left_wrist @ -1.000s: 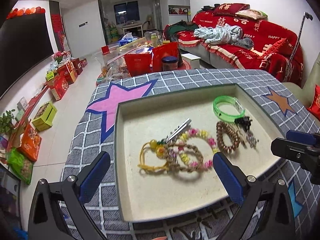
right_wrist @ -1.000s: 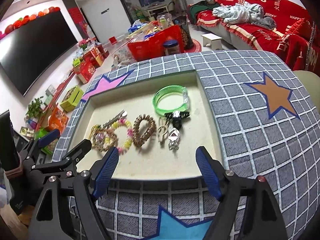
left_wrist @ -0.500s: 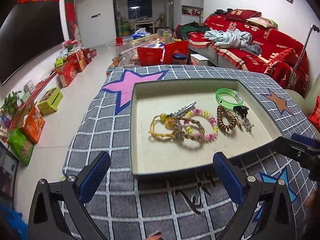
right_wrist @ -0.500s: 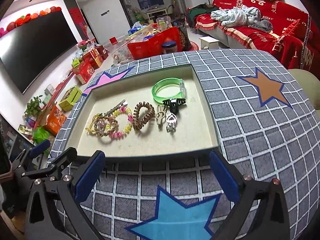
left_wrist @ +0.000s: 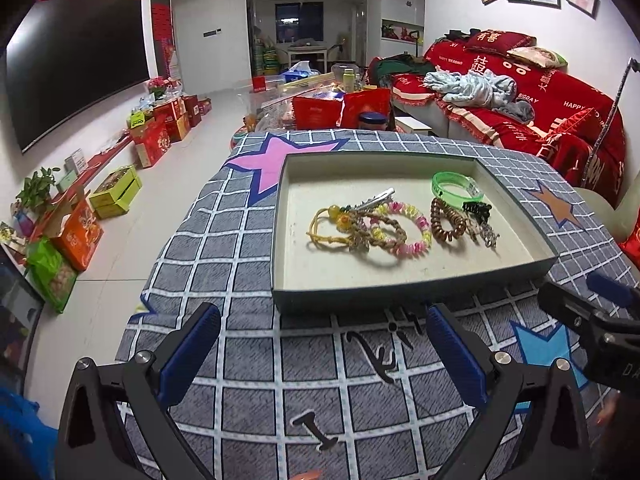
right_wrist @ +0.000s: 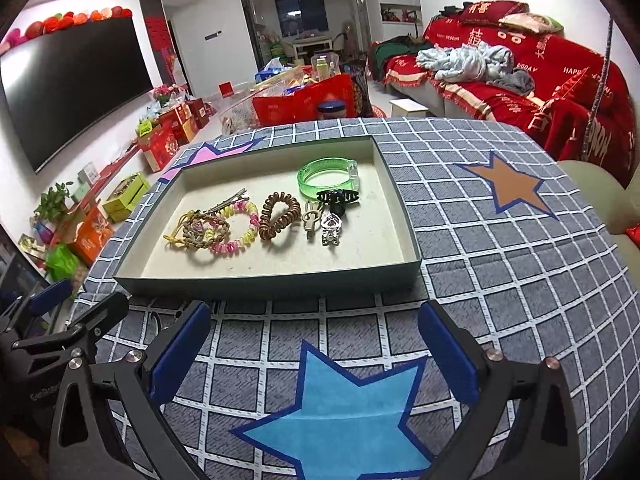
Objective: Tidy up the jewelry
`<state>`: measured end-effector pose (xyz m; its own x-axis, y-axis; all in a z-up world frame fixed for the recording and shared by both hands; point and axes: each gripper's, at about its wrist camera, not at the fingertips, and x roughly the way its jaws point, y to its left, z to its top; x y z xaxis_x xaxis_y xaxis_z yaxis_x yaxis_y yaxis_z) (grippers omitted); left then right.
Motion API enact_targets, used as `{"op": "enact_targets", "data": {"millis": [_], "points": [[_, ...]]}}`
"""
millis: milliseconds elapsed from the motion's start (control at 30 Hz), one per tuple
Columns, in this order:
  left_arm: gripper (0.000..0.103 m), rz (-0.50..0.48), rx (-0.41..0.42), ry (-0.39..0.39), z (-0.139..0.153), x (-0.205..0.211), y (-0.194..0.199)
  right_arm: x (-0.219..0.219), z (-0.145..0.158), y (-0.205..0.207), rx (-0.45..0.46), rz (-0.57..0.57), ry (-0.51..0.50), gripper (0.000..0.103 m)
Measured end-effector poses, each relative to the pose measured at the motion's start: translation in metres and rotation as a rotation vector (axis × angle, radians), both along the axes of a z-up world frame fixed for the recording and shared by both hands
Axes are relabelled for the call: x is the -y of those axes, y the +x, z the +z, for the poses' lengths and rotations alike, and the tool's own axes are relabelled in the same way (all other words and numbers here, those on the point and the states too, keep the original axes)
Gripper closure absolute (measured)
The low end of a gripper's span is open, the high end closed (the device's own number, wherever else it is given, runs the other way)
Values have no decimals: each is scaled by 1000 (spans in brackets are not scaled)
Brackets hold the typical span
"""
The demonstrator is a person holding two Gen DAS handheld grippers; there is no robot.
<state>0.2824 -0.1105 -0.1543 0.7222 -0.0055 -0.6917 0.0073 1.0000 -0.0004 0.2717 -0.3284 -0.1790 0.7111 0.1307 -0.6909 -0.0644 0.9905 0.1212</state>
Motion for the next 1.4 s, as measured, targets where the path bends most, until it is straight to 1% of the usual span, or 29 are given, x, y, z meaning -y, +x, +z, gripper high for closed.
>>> {"op": "enact_targets", "data": {"millis": [167,600,1400], "points": [[0,10,-11,-4,-5,0,-5,-1,1,-1,13,-2,-11,0],[0,11,-7,6,-5,1,-7,-5,3,-6,25,4,-28,0],[0,11,-13,6,-5,0,-9,-4,4,-7,26,4,-29,0]]}}
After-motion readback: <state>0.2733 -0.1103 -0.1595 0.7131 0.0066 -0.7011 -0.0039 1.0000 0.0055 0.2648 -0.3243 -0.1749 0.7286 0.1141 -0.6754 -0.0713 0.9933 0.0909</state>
